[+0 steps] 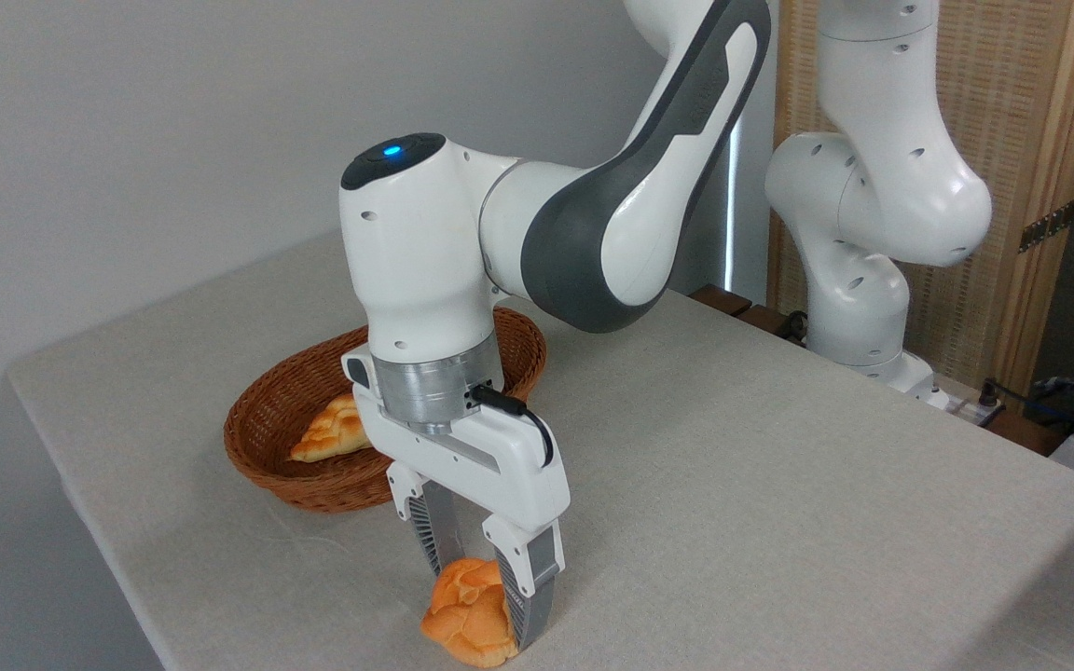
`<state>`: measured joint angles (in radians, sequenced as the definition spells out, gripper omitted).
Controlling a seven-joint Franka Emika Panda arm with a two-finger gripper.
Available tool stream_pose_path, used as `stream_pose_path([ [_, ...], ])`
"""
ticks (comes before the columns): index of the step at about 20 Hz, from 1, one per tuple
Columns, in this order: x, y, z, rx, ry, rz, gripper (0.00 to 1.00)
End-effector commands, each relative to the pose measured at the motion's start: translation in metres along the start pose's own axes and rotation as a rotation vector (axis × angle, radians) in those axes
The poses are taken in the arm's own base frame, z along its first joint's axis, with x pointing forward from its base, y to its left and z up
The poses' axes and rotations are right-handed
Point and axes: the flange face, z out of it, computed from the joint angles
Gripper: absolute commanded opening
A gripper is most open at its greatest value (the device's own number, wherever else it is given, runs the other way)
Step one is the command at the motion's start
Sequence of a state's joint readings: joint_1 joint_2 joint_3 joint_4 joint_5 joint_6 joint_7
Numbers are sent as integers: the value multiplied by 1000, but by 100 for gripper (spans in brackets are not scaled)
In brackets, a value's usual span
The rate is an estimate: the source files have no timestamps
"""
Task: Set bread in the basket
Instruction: 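Lift the held orange bun and carry it over the wicker basket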
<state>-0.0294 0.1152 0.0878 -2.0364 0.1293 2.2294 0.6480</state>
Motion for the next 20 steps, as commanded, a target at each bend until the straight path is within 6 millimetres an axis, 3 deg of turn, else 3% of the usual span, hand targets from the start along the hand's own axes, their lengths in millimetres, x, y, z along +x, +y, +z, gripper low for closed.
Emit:
stream_pose_path([
  [1,-1,-1,-1,20,5,14,33],
  [8,-1,0,-4,20,7,14,33],
  [13,3,3,-28,14,37,-11,34],
  [15,15,13,-50,-2,45,5,35],
  [17,20,24,-86,-5,47,26,35],
  [20,32,62,-116,-62,84,55,35],
])
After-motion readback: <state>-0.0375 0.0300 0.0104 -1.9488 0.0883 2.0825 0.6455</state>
